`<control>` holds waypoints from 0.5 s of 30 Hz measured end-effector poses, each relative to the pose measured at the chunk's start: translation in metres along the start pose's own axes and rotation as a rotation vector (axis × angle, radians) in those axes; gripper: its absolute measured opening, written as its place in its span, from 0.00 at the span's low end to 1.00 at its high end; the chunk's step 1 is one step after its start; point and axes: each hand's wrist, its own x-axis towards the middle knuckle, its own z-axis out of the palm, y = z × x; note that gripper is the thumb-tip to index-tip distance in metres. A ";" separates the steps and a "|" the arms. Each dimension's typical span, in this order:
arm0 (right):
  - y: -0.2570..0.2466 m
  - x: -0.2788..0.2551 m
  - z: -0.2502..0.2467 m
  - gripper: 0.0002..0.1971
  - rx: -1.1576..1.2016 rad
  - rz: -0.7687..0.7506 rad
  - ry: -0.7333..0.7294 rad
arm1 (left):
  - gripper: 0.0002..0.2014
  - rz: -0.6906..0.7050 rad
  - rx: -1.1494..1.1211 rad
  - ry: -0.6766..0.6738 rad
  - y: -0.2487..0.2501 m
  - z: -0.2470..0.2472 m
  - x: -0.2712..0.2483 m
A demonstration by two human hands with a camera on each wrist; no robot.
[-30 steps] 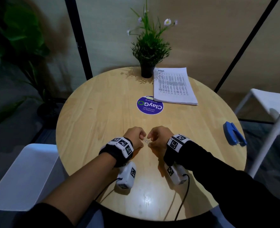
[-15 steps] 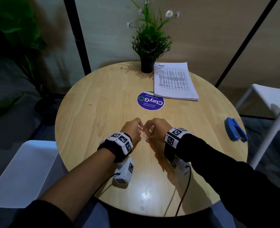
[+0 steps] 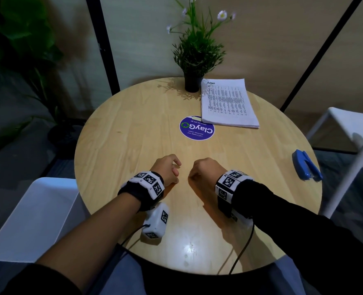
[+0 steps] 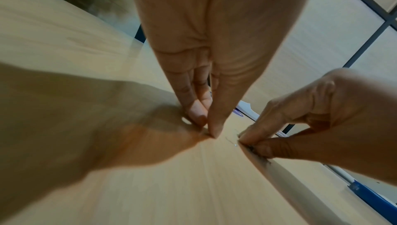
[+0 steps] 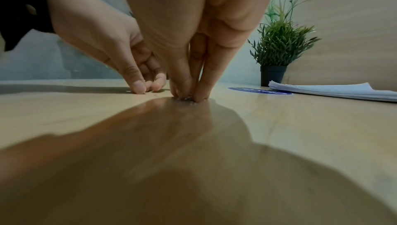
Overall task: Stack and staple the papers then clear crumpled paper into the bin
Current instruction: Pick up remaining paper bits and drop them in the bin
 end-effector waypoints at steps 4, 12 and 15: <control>0.000 0.004 0.000 0.15 0.047 0.074 0.012 | 0.19 0.000 0.031 -0.016 0.002 -0.001 0.001; 0.005 0.010 0.000 0.10 0.254 0.154 0.052 | 0.17 0.002 0.092 -0.070 0.008 -0.001 0.008; 0.005 0.012 -0.001 0.07 0.430 0.206 0.093 | 0.16 0.011 0.107 -0.076 0.012 0.002 0.009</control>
